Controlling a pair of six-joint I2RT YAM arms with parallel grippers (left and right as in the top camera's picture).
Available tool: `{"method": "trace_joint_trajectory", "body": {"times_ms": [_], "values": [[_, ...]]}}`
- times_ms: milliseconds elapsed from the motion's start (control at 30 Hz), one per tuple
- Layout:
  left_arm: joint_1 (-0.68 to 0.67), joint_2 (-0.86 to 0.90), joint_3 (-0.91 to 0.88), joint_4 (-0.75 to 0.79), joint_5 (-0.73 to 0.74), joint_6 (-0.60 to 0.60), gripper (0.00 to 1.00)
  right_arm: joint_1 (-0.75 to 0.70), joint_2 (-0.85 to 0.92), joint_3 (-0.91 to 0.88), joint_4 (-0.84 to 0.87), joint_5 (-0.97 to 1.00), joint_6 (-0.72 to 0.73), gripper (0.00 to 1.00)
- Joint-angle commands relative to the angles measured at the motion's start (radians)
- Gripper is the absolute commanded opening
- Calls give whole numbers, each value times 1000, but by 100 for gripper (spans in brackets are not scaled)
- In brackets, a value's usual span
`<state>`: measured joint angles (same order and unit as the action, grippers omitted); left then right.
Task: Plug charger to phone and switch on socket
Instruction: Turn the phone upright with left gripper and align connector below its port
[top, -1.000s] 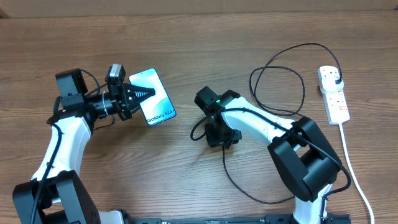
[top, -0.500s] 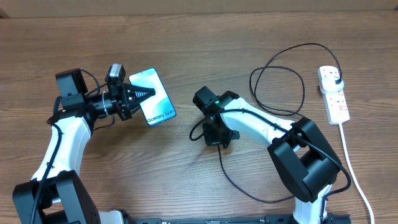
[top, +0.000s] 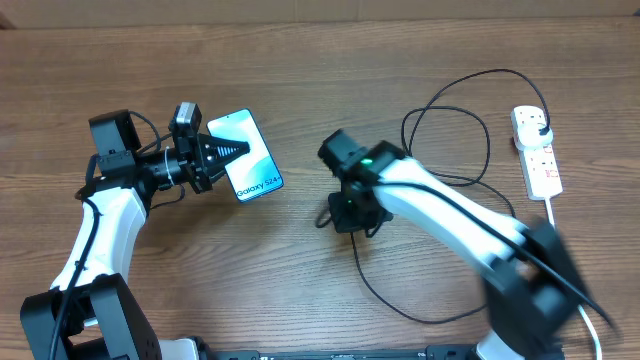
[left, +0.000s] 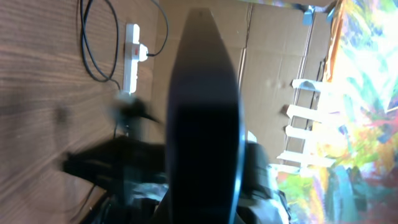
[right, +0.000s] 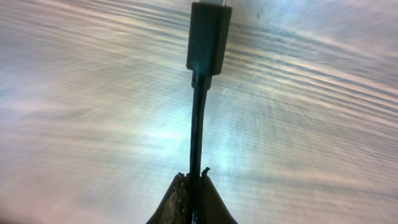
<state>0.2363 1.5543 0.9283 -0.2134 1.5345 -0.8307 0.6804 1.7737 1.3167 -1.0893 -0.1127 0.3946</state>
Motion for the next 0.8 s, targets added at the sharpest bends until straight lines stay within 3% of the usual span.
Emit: {"method": "trace_joint_trajectory", "body": {"times_ms": [0, 267, 500, 767], "values": [[1, -17, 24, 42, 46, 24, 4, -1, -230, 27, -42, -27, -64, 4], [-59, -17, 24, 174, 45, -55, 4, 36, -484, 24, -118, -204, -134, 4], [-100, -17, 24, 385, 45, -189, 4, 192, -465, 18, -127, -211, -76, 4], [-139, -17, 24, 454, 45, -175, 4, 276, -434, 18, -60, -211, -43, 4]]}}
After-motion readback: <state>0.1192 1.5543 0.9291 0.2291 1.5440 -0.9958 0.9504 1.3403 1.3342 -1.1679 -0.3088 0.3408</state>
